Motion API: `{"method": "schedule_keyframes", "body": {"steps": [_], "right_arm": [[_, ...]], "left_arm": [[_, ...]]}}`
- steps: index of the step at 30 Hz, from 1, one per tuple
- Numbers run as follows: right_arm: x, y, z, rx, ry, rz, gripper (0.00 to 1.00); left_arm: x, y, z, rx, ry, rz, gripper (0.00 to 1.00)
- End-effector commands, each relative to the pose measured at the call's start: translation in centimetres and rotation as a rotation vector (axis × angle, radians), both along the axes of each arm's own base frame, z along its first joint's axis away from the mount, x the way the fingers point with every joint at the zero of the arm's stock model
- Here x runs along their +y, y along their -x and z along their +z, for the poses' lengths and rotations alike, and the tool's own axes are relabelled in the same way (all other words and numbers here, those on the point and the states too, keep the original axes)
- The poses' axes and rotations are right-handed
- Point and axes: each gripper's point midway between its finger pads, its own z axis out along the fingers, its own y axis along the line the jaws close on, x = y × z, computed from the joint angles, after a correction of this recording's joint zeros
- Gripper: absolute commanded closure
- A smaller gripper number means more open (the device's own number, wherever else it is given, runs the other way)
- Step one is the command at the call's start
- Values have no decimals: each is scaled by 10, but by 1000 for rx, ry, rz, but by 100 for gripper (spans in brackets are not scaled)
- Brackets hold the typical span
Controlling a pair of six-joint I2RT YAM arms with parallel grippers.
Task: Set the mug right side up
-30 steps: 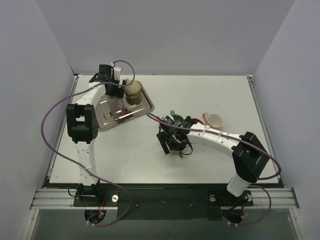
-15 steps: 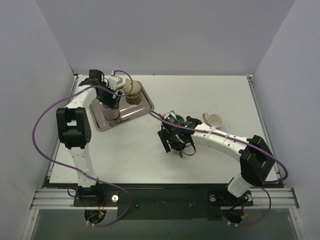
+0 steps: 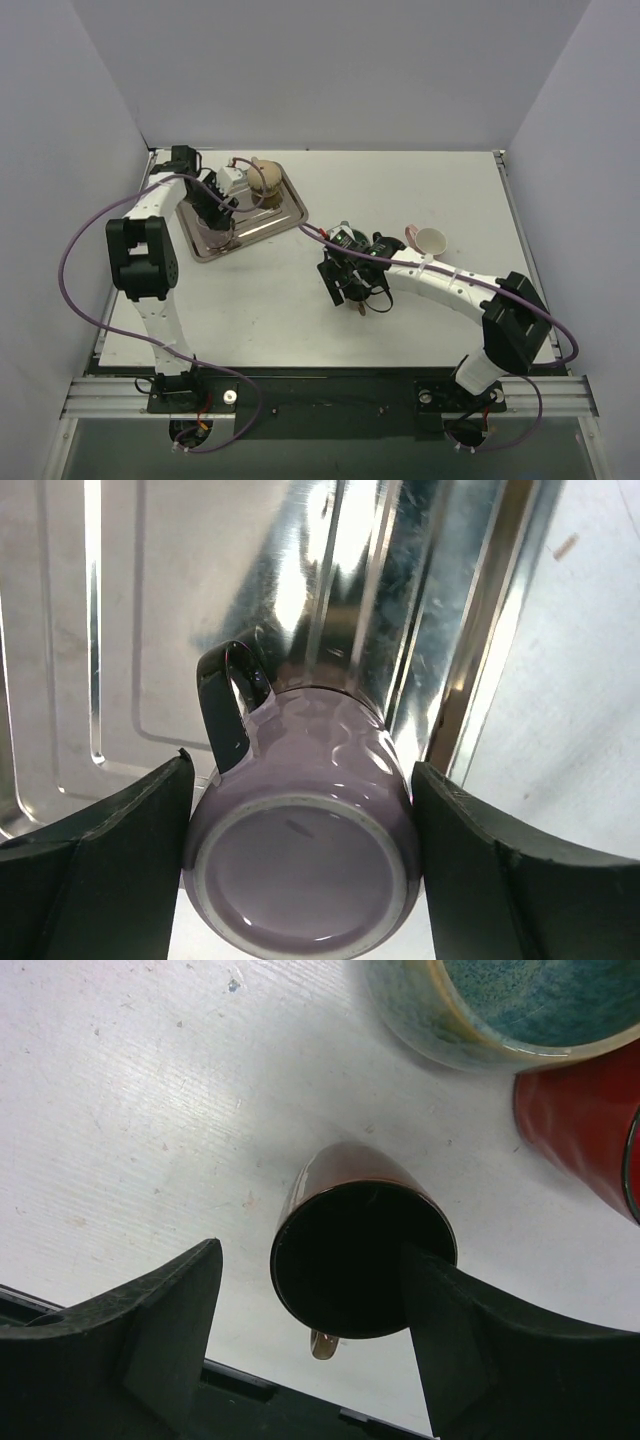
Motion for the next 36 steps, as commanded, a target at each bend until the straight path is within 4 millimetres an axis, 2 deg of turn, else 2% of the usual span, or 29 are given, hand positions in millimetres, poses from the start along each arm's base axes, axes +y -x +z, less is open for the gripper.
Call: {"method": "schedule_keyframes", "body": {"steps": [1, 4, 5, 8, 12, 14, 18, 19, 20, 23, 26, 29, 31, 32, 35, 36], "right_arm": [[-10, -5, 24, -65, -6, 8, 33], [-13, -10, 33, -82, -13, 6, 33], [-13, -12, 34, -85, -12, 4, 33], [-18, -14, 38, -90, -13, -5, 33], [-19, -14, 38, -92, -16, -6, 33], [-20, -13, 37, -88, -10, -5, 33], [-21, -13, 35, -86, -9, -9, 33], [-21, -12, 34, -84, -8, -12, 33], [-22, -11, 33, -82, -8, -11, 33], [-25, -11, 33, -85, -3, -19, 33], [-27, -9, 33, -87, -4, -22, 33], [-30, -9, 33, -93, -3, -27, 33], [-32, -9, 33, -95, 1, -30, 33], [-32, -9, 33, -95, -2, -34, 33], [-34, -8, 30, -90, 2, -34, 33], [-35, -8, 29, -89, 1, -37, 33]], "left_arm": [[-14, 39, 5, 94, 100, -232, 38], [-26, 52, 9, 96, 149, -342, 40], [-29, 49, 11, 69, 139, -363, 39], [-29, 46, 10, 47, 114, -381, 19], [-29, 38, 21, 1, 101, -360, 6], [-31, 34, 28, -14, 87, -344, 4], [-28, 24, 25, -20, 48, -284, 4], [-44, 20, 27, -36, 43, -303, 4], [-46, 17, 27, -26, 60, -271, 4], [-63, 6, 45, -54, 157, -240, 3], [-71, 0, 49, -70, 181, -223, 3], [-70, -10, 45, -105, 144, -180, 3], [-73, -7, 41, -98, 94, -232, 3], [-75, -1, 32, -64, 52, -250, 3], [-69, -6, 20, -57, -71, -269, 3], [-65, -11, 15, -49, -124, -263, 6]]}}
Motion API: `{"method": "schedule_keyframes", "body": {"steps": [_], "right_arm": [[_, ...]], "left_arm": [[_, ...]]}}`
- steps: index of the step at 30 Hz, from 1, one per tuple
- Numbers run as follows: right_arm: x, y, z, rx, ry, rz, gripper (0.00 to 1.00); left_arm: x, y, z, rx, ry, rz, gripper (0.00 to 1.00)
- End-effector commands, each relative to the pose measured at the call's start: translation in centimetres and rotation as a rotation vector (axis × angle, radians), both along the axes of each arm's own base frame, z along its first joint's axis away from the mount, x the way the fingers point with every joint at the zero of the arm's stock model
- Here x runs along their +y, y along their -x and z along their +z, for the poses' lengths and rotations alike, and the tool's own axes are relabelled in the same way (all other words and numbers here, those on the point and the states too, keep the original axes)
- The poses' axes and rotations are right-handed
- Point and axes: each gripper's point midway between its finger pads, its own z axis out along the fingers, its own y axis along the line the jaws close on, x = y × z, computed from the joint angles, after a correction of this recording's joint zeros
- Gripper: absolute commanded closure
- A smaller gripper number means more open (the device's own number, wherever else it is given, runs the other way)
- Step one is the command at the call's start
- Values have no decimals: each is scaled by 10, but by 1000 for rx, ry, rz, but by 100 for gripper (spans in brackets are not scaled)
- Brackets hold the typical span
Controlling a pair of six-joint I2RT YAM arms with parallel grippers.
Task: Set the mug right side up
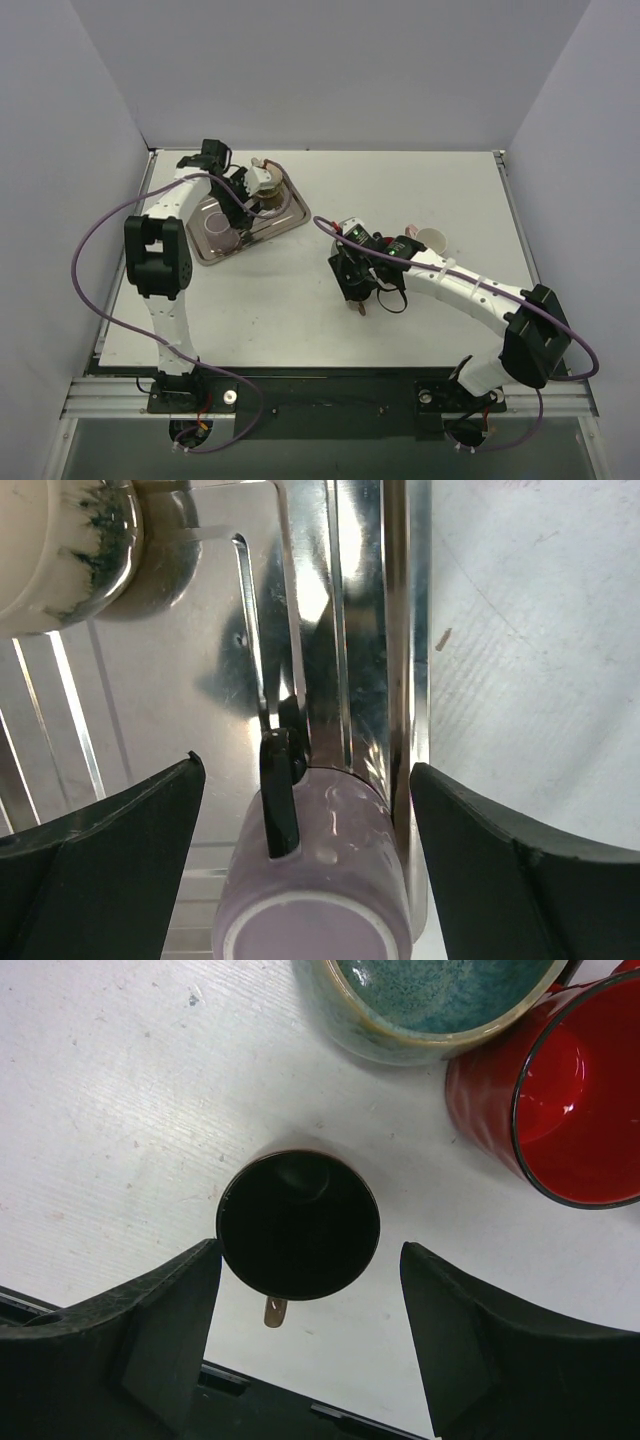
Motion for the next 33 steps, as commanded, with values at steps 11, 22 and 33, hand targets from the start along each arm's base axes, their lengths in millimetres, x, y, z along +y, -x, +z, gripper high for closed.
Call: {"method": "schedule_keyframes", "body": {"steps": [11, 22, 33], "right_arm": [[-12, 4, 3, -9, -3, -28, 33], [-11, 3, 10, -24, -17, -29, 33], [-14, 1, 65, -173, -87, 4, 33]], "left_arm": [[30, -19, -28, 5, -363, -37, 21], [23, -9, -19, 36, -327, -56, 100], [1, -22, 110, -99, 67, 202, 100]]}}
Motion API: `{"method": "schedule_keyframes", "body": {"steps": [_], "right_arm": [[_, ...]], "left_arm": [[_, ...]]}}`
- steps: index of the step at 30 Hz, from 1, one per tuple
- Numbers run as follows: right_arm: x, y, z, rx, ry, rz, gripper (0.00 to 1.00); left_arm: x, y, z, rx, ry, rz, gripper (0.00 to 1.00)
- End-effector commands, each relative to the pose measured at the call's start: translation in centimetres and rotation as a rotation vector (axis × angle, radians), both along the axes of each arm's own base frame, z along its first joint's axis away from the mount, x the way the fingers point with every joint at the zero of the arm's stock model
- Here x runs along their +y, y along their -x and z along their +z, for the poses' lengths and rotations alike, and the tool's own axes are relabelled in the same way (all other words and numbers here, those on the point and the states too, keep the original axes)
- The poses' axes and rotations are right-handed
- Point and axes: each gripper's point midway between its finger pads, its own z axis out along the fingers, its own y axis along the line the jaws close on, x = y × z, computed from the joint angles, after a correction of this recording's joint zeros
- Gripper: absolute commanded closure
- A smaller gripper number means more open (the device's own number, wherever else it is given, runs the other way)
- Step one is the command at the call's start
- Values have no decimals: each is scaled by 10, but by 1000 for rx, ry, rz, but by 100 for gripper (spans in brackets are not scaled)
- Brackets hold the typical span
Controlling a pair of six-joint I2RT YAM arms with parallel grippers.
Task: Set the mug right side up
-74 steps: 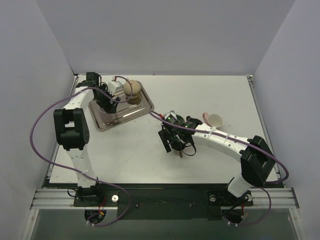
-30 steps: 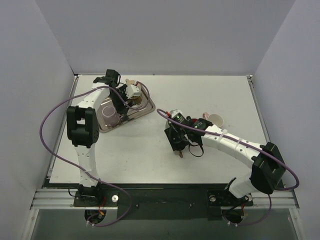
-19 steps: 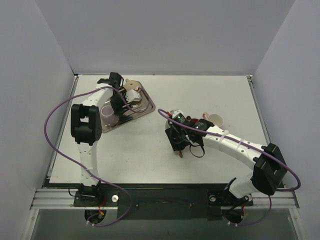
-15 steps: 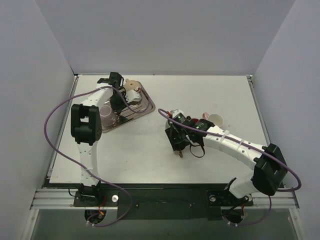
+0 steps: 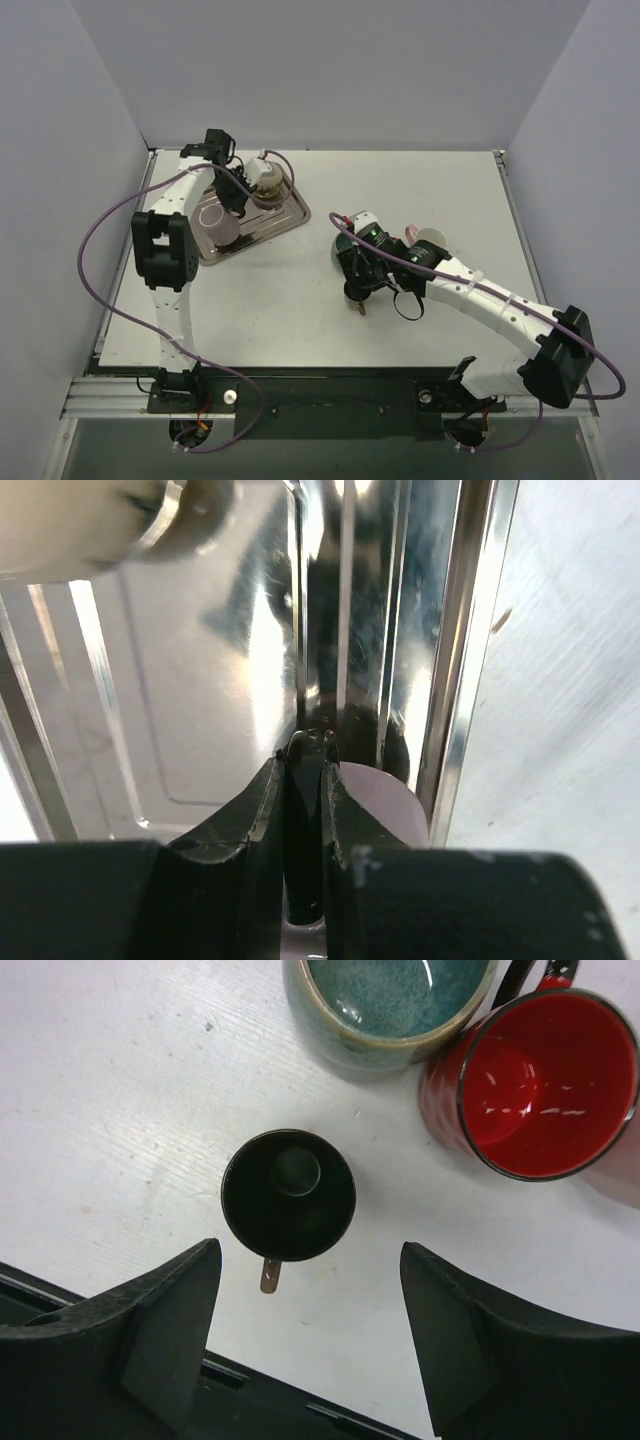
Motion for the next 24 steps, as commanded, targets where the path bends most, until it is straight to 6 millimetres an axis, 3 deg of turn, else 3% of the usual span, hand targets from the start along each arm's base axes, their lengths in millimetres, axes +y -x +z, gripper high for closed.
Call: {"method": "schedule_keyframes", "body": {"steps": [1, 4, 5, 6, 7, 13, 14, 15, 21, 24], "right_arm": [[-4, -3, 55, -149, -59, 29, 33], [14, -7, 88, -234, -171, 86, 32], [31, -10, 103, -269, -258, 121, 31], [46, -16, 121, -321, -339, 142, 30], [61, -9, 125, -304, -404, 208, 30], [139, -16, 209, -402, -832, 341, 27], [150, -17, 223, -409, -912, 336, 19], [155, -19, 233, -420, -945, 336, 19], [172, -35, 256, -456, -1050, 300, 17], [181, -39, 252, -435, -1069, 296, 20]], "left_arm": [[-26, -5, 138, -192, 356, 127, 100], [-39, 5, 189, -252, 533, 161, 100], [-44, 9, 190, -240, 568, 173, 100], [-51, 16, 210, -267, 625, 149, 100], [-58, 22, 214, -235, 678, 164, 100], [-109, 82, 289, -108, 1047, 82, 100], [-114, 90, 300, -144, 1079, 39, 100], [-118, 99, 323, -179, 1125, 17, 100], [-132, 128, 334, -72, 1208, -26, 100], [-139, 141, 339, -16, 1244, -49, 100]]}}
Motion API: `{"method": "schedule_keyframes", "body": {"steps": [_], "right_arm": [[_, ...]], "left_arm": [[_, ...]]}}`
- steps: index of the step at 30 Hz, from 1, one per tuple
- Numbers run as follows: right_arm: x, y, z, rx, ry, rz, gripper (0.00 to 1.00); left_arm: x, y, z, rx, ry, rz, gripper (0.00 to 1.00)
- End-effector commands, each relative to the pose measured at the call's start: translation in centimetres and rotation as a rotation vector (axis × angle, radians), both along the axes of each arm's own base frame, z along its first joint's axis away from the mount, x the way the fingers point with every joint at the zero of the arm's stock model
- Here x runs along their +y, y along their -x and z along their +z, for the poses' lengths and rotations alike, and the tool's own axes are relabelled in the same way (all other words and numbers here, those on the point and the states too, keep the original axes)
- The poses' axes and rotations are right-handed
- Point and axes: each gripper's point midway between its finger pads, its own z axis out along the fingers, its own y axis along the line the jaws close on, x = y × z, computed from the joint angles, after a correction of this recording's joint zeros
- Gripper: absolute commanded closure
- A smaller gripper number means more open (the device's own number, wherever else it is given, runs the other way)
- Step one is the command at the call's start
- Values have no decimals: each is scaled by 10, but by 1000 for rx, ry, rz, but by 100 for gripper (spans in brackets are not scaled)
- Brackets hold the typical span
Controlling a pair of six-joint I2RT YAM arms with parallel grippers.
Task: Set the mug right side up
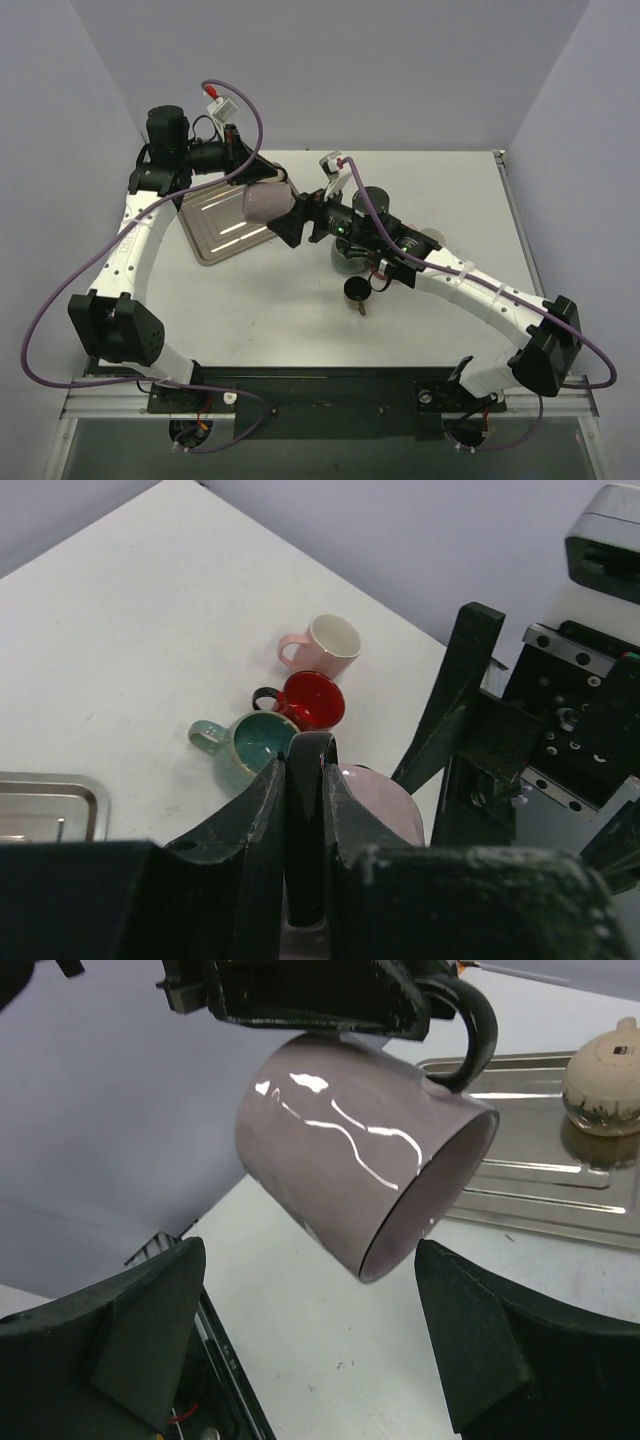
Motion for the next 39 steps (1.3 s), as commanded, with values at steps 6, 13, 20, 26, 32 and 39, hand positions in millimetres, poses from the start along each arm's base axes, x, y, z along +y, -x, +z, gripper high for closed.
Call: {"method": "schedule_keyframes", "body": {"steps": [6, 13, 20, 26, 32, 39], "right_arm": [[35, 6, 73, -60, -261, 133, 74], [2, -18, 20, -30, 26, -67, 100], [-93, 8, -39, -3, 607, -263, 100], [-210, 28, -77, 187, 912, -511, 100], [-252, 57, -168, 463, 939, -486, 100], [-254, 59, -238, 635, 850, -478, 100]], "left_arm": [[-28, 47, 43, -19, 125, -181, 100], [-2, 8, 19, -17, 83, 3, 10], [112, -96, -70, -84, -426, 624, 9], [137, -128, -119, -85, -623, 711, 8], [135, -158, -148, -46, -708, 732, 8], [122, -188, -156, -29, -693, 768, 7]]}}
